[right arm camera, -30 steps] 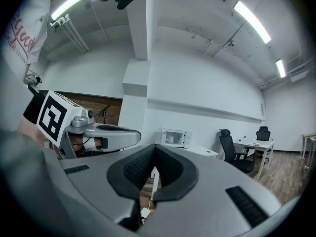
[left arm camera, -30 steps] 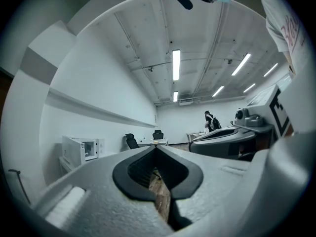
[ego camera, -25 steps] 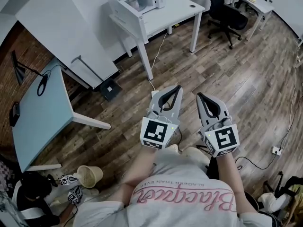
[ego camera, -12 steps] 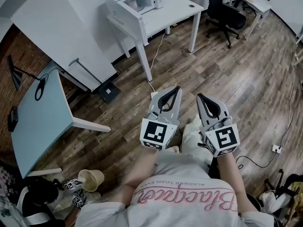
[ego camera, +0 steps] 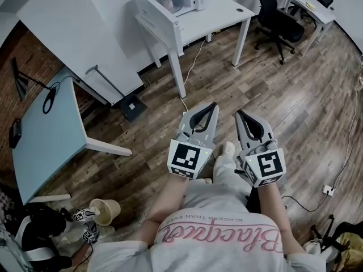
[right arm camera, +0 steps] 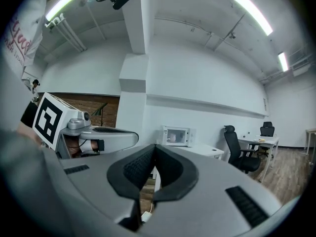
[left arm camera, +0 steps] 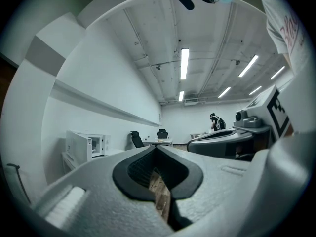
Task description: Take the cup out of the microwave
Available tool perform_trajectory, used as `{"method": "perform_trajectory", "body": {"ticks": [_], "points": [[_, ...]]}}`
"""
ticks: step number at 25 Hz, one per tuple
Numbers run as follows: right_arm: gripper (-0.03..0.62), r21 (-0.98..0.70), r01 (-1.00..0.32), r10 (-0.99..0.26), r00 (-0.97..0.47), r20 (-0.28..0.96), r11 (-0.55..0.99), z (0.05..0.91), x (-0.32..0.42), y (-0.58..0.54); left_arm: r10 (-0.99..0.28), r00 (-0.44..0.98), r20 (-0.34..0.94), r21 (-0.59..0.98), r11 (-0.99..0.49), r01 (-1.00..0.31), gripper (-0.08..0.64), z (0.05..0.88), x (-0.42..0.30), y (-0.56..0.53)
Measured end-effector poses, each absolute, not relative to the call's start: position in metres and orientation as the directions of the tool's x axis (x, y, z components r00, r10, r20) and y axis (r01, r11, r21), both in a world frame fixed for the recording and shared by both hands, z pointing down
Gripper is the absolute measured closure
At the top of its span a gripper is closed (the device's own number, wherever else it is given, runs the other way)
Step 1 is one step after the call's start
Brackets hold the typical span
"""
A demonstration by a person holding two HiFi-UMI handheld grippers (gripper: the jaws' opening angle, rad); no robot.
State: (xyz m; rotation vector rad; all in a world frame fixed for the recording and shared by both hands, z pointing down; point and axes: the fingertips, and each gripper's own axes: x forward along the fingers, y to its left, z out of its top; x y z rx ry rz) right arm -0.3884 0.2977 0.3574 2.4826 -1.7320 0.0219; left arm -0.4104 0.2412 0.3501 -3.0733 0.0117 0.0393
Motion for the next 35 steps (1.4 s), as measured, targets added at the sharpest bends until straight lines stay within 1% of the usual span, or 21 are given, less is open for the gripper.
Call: {"method": "perform_trajectory", "body": {"ticks": [6, 11, 26, 35], "points": [[0.581, 0.076, -0.937, -0.935, 0.345, 0.077, -0.340, 0.358, -0.354, 0.284, -0.016, 1.000, -0.007, -0.080, -0.997, -0.016, 0.554, 0.351, -0.378, 0.230], [0.581, -0.009, -0.948, -0.948, 0.317, 0.038, -0.318, 0.350, -0.312, 0.270, -0.039, 0.999, -0.001, -0.067, -0.997, -0.039, 0.554, 0.350, -0.341, 0.215], [0.581, 0.008, -0.981, -0.980, 0.194, 0.035, -0.194, 0.342, -0.179, 0.225, -0.145, 0.989, 0.004, -0.046, -0.988, -0.145, 0.554, 0.345, -0.208, 0.174], [0.581, 0.007, -0.990, -0.989, 0.140, 0.038, -0.140, 0.347, -0.130, 0.217, -0.194, 0.981, 0.011, -0.062, -0.979, -0.193, 0.554, 0.347, -0.159, 0.167]]}}
